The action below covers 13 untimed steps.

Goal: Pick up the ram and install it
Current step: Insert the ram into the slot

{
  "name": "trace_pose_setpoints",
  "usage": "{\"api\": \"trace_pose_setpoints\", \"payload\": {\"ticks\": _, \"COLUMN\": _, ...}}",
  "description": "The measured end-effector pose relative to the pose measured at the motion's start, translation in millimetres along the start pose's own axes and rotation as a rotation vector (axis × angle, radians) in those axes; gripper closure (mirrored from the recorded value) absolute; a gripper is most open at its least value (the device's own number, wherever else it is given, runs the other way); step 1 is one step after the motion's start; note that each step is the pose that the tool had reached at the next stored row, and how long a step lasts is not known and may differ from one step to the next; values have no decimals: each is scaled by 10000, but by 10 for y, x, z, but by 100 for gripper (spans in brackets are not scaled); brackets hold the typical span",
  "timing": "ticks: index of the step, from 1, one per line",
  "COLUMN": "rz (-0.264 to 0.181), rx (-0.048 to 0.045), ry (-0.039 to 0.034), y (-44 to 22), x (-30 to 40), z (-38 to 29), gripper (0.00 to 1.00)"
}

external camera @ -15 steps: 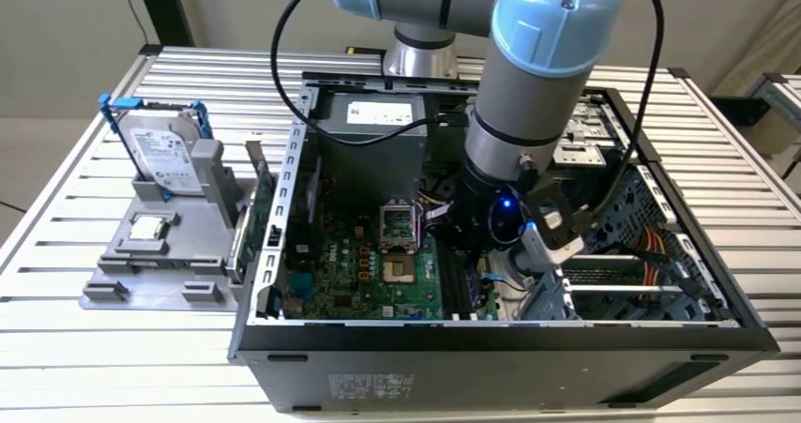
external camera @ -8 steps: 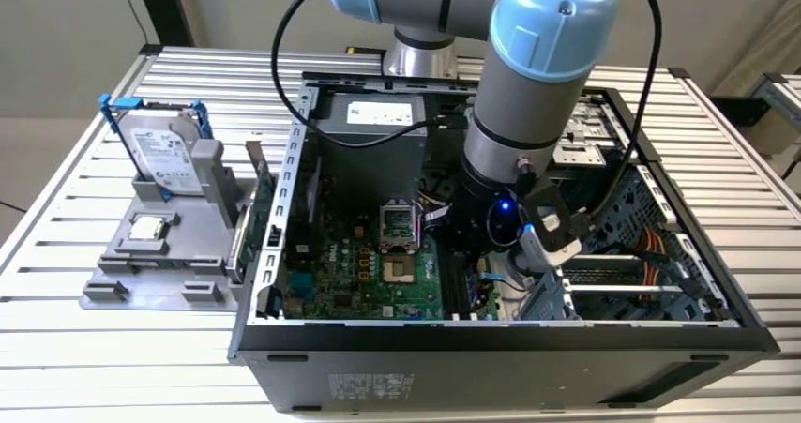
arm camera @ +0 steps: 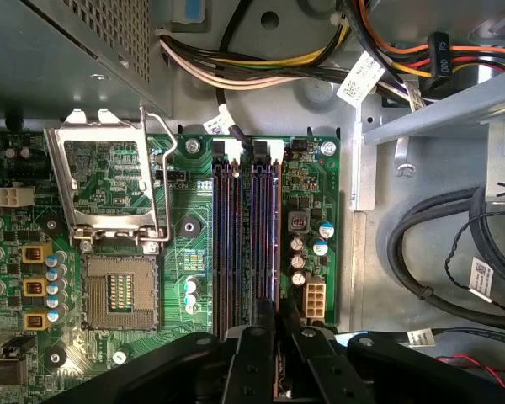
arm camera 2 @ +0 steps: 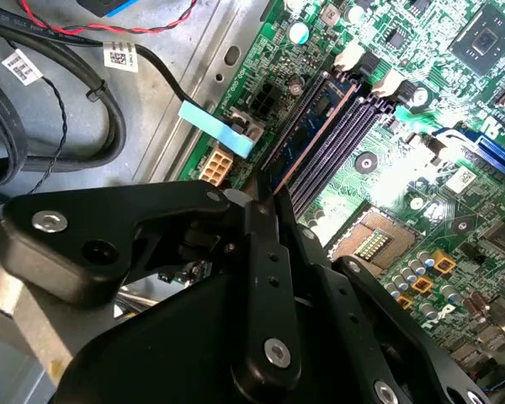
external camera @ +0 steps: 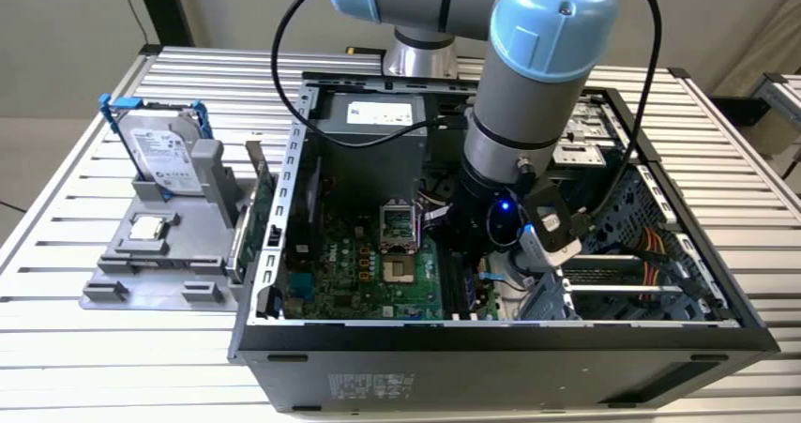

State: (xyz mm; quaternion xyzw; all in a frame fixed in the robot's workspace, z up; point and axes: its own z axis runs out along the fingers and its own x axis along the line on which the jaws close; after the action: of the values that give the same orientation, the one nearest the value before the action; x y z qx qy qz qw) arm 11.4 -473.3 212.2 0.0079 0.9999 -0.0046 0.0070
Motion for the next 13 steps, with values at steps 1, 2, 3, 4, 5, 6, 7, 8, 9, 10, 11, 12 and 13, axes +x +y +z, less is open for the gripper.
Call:
{"api": "trace_pose_setpoints", "payload": {"ticks": 1, "rz": 0, "rx": 0, "ry": 0, "y": 0, "x": 0, "z": 0, "gripper": 0}}
{"api": "trace_pose_setpoints", "payload": {"ticks": 2, "rz": 0, "rx": 0, "ry": 0, "y": 0, "x": 0, "z": 0, "gripper": 0}}
{"api": "trace_pose_setpoints", "payload": {"ticks": 3, "rz": 0, "rx": -1, "ry": 0, "y": 0, "x": 0, "z": -8, "gripper": 0}}
{"api": "trace_pose_setpoints", "payload": {"ticks": 4, "rz": 0, "rx": -2, "ry": 1, "y": 0, "x": -1, "z": -27, "gripper": 0}}
{"api": "trace_pose_setpoints", "payload": {"ticks": 5, "rz": 1, "rx": -4, "ry": 1, "y": 0, "x": -1, "z": -55, "gripper": 0}}
{"api": "trace_pose_setpoints", "payload": {"ticks": 6, "rz": 0, "rx": 1, "ry": 5, "y": -1, "x": -2, "z": -101, "gripper": 0}}
{"api": "trace_pose_setpoints", "payload": {"ticks": 7, "rz": 1, "rx": 0, "ry": 7, "y": -1, "x": -2, "z": -144, "gripper": 0}}
{"api": "trace_pose_setpoints", "payload": {"ticks": 8, "rz": 0, "rx": 0, "ry": 8, "y": -2, "x": -3, "z": -186, "gripper": 0}}
{"api": "trace_pose_setpoints", "payload": {"ticks": 9, "rz": 0, "rx": -3, "ry": 8, "y": -2, "x": -3, "z": -218, "gripper": 0}}
{"api": "trace_pose_setpoints", "payload": {"ticks": 10, "rz": 0, "rx": -5, "ry": 8, "y": -2, "x": -4, "z": -246, "gripper": 0}}
{"api": "trace_pose_setpoints", "payload": {"ticks": 11, "rz": 1, "rx": -7, "ry": 9, "y": -3, "x": -4, "z": -274, "gripper": 0}}
{"api": "trace_pose_setpoints", "payload": {"ticks": 12, "rz": 0, "rx": -5, "ry": 11, "y": -3, "x": -4, "z": -286, "gripper": 0}}
{"api": "trace_pose_setpoints", "payload": {"ticks": 13, "rz": 0, "rx": -9, "ry": 10, "y": -3, "x": -4, "z": -285, "gripper": 0}}
